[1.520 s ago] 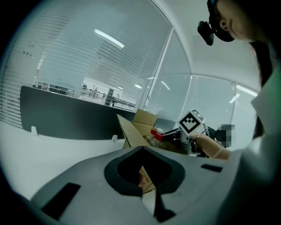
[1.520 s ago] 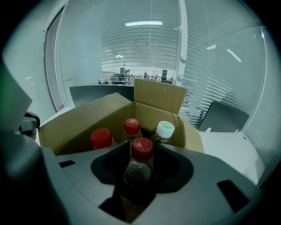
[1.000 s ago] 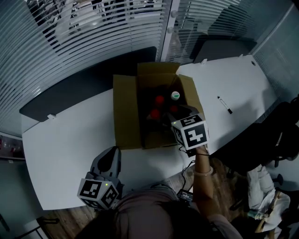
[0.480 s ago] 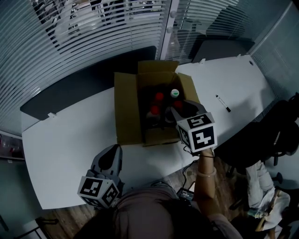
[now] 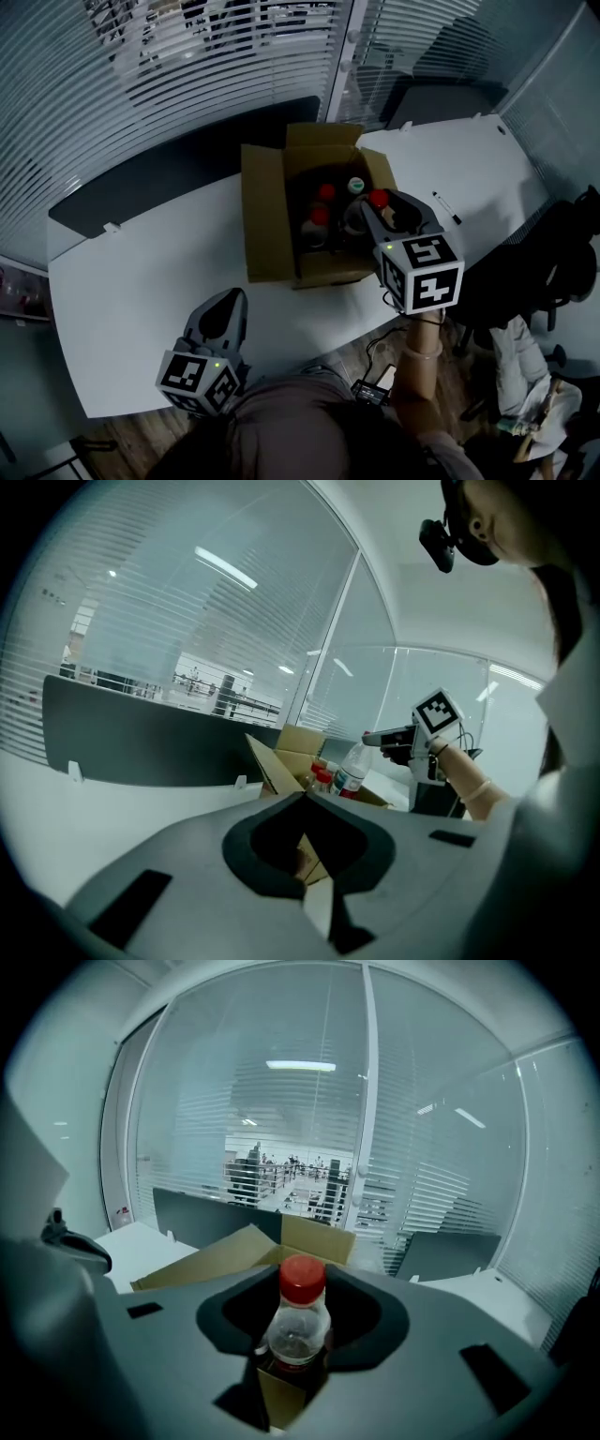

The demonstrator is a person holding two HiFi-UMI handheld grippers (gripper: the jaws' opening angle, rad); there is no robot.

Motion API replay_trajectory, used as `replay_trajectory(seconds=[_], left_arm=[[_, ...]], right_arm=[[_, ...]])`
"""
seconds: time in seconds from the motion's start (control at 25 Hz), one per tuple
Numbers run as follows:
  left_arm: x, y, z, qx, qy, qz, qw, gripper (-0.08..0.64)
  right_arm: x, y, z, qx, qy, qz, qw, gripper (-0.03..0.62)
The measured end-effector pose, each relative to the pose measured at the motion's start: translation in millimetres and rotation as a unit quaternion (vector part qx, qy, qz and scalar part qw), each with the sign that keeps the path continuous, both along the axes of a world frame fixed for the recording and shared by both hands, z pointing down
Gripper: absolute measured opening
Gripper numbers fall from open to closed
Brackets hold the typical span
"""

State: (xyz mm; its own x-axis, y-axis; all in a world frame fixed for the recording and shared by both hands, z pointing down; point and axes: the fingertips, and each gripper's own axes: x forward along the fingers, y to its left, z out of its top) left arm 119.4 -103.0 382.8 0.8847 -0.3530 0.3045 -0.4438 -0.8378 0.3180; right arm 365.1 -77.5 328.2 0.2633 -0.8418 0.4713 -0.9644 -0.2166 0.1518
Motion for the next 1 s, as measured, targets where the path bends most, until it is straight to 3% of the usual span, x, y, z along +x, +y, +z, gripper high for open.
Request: replay_trajectory(seconds=[0.4, 1.0], left_arm=[[-20, 9, -9, 0.005, 0.004, 0.013, 0.9999, 0.008], [-72, 19, -25, 0.008, 0.006, 0.038, 0.9992, 0.008]], right_arm=[[-26, 19, -54, 0.046, 0.04, 0.001, 0.998, 0.166], [-113, 59, -125, 0.116, 0.063, -0.003, 0.991, 0.163]])
